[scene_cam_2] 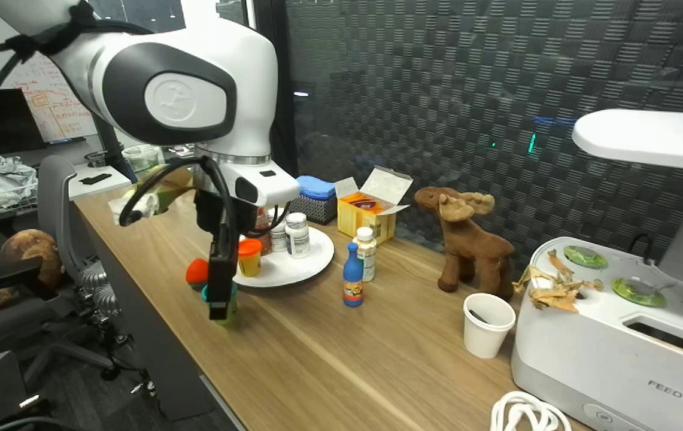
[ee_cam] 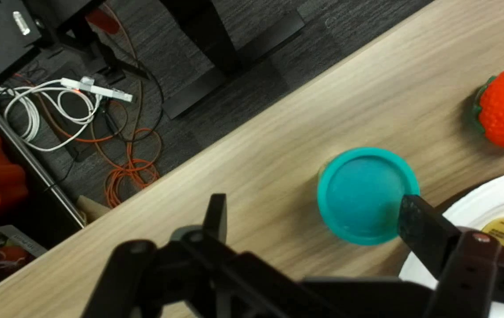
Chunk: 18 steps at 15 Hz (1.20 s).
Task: Pick up all the objects surrounding the white plate and arrange them on the plate
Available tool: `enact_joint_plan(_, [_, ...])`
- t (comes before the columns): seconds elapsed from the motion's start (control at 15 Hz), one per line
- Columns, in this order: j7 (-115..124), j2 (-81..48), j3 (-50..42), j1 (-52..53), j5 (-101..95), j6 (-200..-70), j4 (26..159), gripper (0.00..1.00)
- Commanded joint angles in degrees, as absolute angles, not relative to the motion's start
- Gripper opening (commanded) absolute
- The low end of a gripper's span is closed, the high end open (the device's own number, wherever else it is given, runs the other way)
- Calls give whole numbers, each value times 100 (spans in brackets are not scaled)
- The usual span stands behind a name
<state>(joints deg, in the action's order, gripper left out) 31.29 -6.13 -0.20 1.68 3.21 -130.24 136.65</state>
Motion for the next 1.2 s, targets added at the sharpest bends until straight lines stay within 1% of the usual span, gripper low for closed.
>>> enact_joint_plan(0.0, [2776, -392, 15, 146, 946, -13031, 13817, 100])
enact_joint_plan(0.27, [2671, -388, 20, 156, 1316, -13076, 13833, 100])
enact_joint_plan(1.13, [2753, -595, 136, 276, 1430, -13546, 13813, 100])
